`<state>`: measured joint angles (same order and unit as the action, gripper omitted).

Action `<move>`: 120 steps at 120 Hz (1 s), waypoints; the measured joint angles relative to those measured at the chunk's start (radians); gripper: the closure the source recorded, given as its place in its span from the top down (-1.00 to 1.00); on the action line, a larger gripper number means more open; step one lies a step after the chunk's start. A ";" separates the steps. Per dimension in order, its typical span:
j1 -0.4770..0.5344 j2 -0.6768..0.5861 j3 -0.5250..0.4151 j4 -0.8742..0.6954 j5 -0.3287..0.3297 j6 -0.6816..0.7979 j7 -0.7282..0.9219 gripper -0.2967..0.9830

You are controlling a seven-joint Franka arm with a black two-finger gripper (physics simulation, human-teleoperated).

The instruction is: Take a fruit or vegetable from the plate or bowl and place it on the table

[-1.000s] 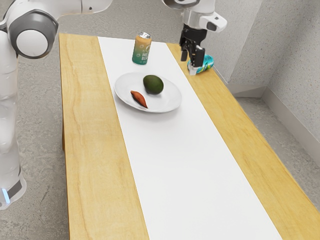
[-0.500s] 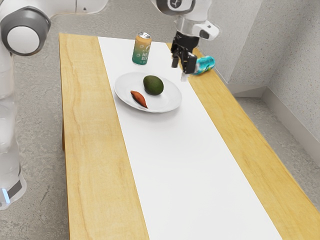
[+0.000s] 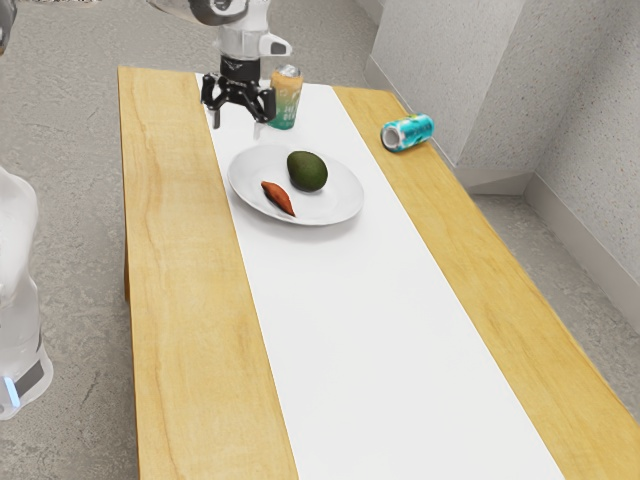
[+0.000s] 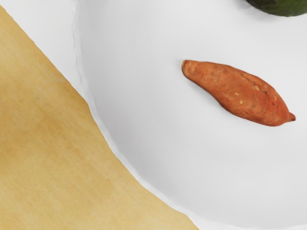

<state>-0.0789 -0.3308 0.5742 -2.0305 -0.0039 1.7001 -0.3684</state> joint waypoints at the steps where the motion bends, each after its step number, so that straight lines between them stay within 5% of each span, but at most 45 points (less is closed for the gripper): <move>1: 0.007 0.002 0.004 -0.006 0.000 0.009 -0.008 0.53; 45: -0.004 0.069 -0.007 -0.055 0.013 0.183 -0.368 0.53; 120: 0.038 0.178 0.012 -0.034 -0.031 0.167 -0.765 0.53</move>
<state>-0.0411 -0.1531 0.5861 -2.0643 -0.0349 1.8668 -1.1337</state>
